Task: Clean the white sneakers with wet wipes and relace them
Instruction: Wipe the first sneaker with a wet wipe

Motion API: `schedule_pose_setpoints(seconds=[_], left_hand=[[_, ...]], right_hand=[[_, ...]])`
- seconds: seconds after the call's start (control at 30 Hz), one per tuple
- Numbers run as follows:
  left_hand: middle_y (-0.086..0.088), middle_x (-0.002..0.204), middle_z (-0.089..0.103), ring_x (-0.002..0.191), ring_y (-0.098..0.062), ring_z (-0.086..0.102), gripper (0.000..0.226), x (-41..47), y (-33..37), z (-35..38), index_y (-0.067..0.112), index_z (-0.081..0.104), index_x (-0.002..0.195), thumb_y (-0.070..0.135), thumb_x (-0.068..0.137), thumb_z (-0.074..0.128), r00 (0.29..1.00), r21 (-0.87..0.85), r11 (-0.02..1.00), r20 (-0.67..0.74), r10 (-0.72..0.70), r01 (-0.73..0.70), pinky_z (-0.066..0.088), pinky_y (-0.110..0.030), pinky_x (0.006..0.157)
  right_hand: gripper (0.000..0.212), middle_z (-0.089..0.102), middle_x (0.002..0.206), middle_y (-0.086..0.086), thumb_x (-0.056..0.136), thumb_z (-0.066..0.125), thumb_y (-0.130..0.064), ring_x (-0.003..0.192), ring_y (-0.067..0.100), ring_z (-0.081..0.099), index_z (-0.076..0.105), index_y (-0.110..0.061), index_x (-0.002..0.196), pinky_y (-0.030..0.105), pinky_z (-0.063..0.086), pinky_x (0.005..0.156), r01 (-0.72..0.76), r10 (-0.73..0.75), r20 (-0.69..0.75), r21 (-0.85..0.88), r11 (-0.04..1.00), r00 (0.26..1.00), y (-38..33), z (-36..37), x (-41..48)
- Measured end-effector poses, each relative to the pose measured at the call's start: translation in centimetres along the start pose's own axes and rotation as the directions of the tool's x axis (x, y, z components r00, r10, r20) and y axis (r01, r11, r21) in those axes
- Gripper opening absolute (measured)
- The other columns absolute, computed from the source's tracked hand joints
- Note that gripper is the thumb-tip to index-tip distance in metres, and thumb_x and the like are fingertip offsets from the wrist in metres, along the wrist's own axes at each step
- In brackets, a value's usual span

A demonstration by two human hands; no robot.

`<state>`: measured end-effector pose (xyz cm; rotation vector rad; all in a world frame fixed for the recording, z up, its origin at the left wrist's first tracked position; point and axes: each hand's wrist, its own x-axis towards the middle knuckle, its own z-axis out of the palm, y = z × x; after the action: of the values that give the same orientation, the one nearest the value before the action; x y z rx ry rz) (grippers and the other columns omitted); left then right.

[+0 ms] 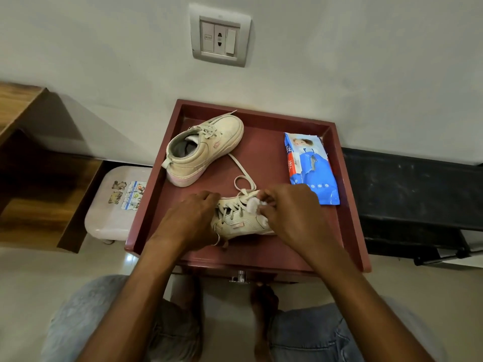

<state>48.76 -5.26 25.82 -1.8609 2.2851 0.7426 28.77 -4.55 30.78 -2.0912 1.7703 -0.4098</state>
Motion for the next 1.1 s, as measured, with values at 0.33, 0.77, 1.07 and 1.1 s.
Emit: schedule_pose_setpoints(seconds=[0.33, 0.77, 1.07, 1.1], left_hand=[[0.005, 0.158, 0.037, 0.142, -0.021, 0.04, 0.111, 0.0, 0.0, 0.0, 0.022, 0.028, 0.157, 0.054, 0.068, 0.087, 1.0, -0.011, 1.0, 0.001, -0.004, 0.004, 0.047, -0.042, 0.1], [0.007, 0.157, 0.039, 0.141, -0.02, 0.042, 0.109, 0.1, -0.3, -0.1, 0.024, 0.032, 0.156, 0.052, 0.067, 0.088, 1.0, -0.051, 0.999, -0.015, -0.003, 0.003, 0.047, -0.042, 0.1], [0.008, 0.158, 0.033, 0.142, -0.019, 0.039, 0.115, 0.0, 0.0, -0.1, 0.024, 0.024, 0.157, 0.061, 0.066, 0.084, 1.0, 0.029, 1.0, -0.004, -0.001, 0.001, 0.047, -0.043, 0.098], [0.008, 0.158, 0.032, 0.142, -0.019, 0.038, 0.118, -0.1, 0.2, -0.1, 0.025, 0.022, 0.157, 0.064, 0.065, 0.084, 1.0, 0.048, 0.999, 0.005, 0.004, -0.004, 0.047, -0.042, 0.098]], right_hand=[[0.018, 0.068, 0.088, -0.003, 0.074, 0.076, -0.024, 0.088, 0.018, 0.063, 0.064, -0.031, 0.086, 0.035, 0.052, 0.074, -0.001, 0.025, 0.137, -0.168, 0.986, 0.99, 1.9, -1.8, -0.8], [0.026, 0.067, 0.08, -0.021, 0.075, 0.079, -0.003, 0.084, -0.01, 0.06, 0.076, -0.026, 0.085, 0.004, 0.045, 0.066, 0.03, -0.035, 0.236, 0.026, 0.999, 0.971, 5.3, -4.2, 0.0], [0.018, 0.065, 0.073, -0.014, 0.073, 0.084, -0.034, 0.07, 0.0, 0.06, 0.069, -0.03, 0.082, 0.012, 0.04, 0.059, -0.187, 0.193, 0.084, -0.075, 0.979, 0.978, 5.7, -4.7, 0.1], [0.018, 0.064, 0.073, -0.014, 0.075, 0.082, -0.035, 0.072, 0.004, 0.06, 0.067, -0.03, 0.081, 0.013, 0.04, 0.059, -0.207, 0.213, 0.101, -0.067, 0.976, 0.972, 5.5, -4.2, 0.1]])
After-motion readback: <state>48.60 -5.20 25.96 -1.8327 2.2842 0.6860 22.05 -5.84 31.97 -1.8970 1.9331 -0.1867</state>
